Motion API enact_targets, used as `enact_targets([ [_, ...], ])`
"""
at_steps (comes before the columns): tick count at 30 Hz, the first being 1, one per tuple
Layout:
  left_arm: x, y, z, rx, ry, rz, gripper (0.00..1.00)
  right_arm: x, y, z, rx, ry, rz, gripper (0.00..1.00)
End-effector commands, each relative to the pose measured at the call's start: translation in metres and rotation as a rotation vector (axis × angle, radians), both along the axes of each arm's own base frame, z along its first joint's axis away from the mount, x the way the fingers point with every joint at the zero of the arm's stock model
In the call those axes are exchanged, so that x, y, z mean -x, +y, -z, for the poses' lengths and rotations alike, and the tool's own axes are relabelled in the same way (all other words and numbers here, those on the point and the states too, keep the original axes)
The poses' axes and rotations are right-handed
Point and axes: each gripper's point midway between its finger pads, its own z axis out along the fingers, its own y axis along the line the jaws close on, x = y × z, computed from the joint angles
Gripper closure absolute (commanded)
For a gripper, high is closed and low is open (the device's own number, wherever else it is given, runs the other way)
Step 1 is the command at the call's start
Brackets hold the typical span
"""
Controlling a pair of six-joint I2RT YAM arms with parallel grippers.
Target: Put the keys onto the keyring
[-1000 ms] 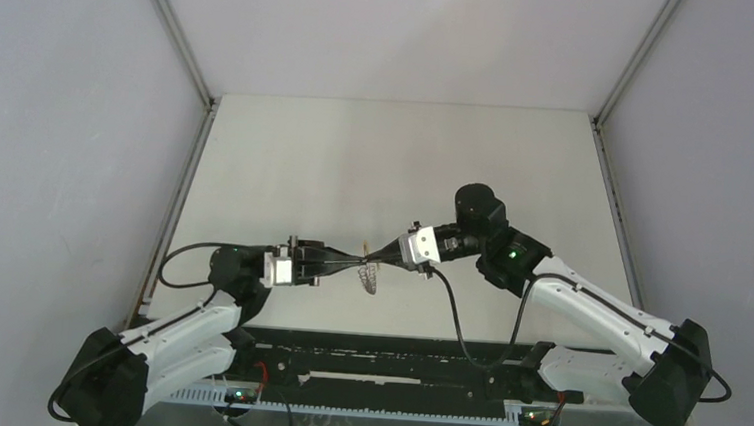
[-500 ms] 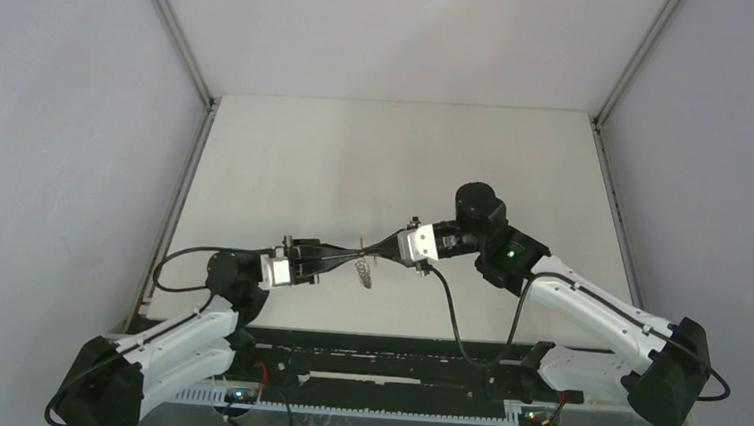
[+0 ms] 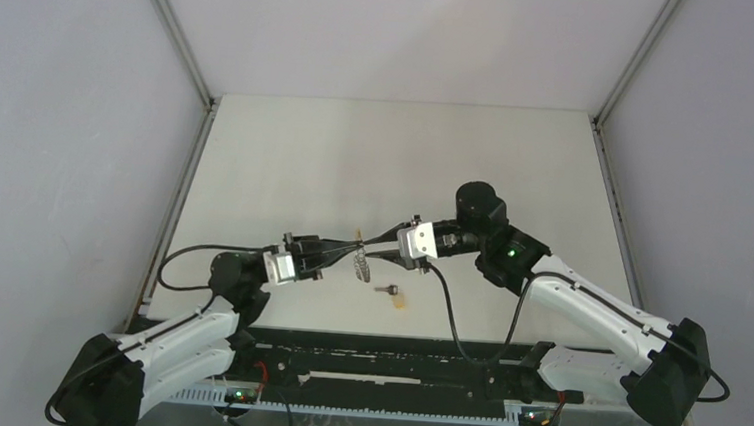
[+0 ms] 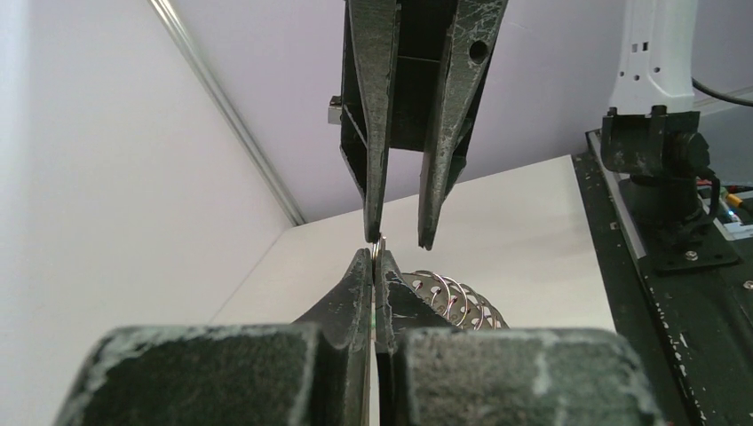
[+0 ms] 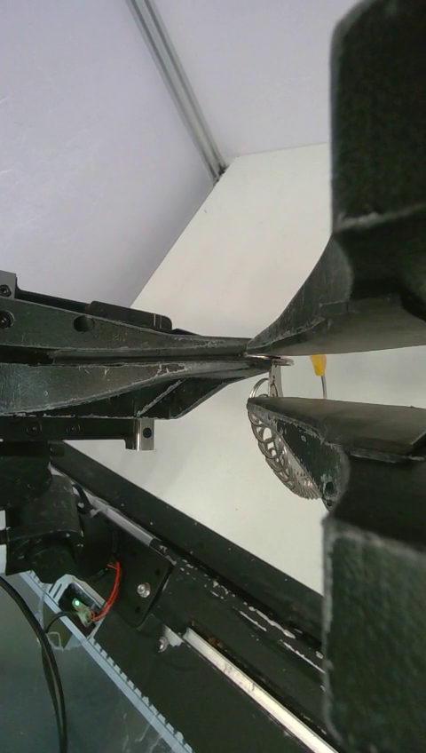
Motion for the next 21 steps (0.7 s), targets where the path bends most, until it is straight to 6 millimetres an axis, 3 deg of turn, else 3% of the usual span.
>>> enact_targets([
  [1,-0.023,0.008,0.004,0.011,0.004,-0.125,1.0,0.001,-0.005,-0.025,-0.042,0.011,0.021,0.76],
  [8,-0.04,0.013,0.02,-0.039,0.039,-0.206,1.0,-0.032,-0.02,-0.013,-0.024,0.208,0.326,0.7],
  [14,-0.045,0.02,0.029,-0.042,0.077,-0.26,1.0,-0.056,-0.051,0.034,0.074,0.484,0.654,0.65],
  [21,-0.043,0.026,0.04,-0.03,0.122,-0.276,1.0,-0.055,-0.084,0.11,0.22,0.753,0.881,0.65],
])
